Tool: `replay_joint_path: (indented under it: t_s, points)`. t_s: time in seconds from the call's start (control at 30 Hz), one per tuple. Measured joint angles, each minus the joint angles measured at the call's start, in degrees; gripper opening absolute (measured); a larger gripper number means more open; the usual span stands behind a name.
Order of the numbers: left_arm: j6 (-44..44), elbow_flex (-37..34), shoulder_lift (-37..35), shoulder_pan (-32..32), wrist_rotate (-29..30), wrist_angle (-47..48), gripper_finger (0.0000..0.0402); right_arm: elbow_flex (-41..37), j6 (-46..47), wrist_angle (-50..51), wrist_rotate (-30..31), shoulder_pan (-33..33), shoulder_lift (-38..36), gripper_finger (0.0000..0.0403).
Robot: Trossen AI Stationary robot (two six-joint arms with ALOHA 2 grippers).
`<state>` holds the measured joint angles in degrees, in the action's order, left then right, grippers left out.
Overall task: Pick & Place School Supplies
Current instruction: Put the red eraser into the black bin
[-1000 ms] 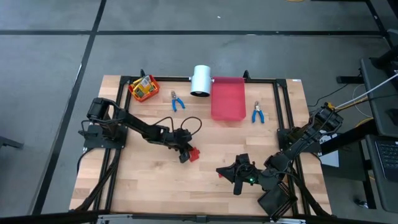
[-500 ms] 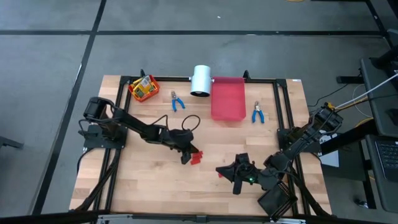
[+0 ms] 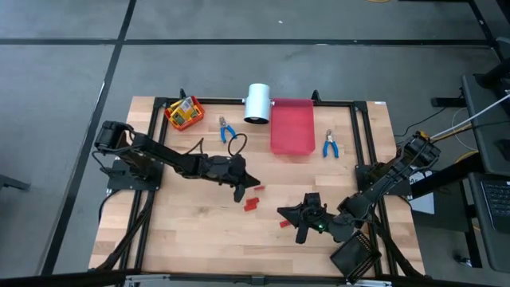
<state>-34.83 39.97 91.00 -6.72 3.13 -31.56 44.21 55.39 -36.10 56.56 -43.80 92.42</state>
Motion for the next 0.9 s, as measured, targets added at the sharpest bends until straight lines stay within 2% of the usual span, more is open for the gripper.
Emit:
replay_joint_path:
  t_s: [0.17,0.37,0.5,0.63,0.8,0.9]
  points:
    - [0.0,0.0,0.0,-0.1,0.6,-0.7,0.0001,0.0,9.5,8.7,-0.4,1.0,0.0,0.0007]
    - [-1.7,0.0,-0.1,0.2,2.5,6.7,0.0009,0.0,16.3,13.4,-0.5,1.5,0.0,0.0034]
    - [-7.8,0.0,-0.1,0.9,1.9,12.7,0.0045,0.0,19.1,15.0,-0.5,2.1,0.0,0.0071]
    - [-13.6,0.1,0.4,1.3,1.5,11.0,0.009,0.0,19.2,15.0,-0.7,2.3,0.0,0.0098]
    - [-19.2,1.7,4.2,2.2,-2.9,8.5,0.0131,0.0,19.2,15.1,-0.7,2.4,0.0,0.0109]
    - [-19.5,5.8,7.5,2.5,-3.9,9.5,0.0139,0.0,19.3,15.1,-1.5,2.4,0.0,0.0109]
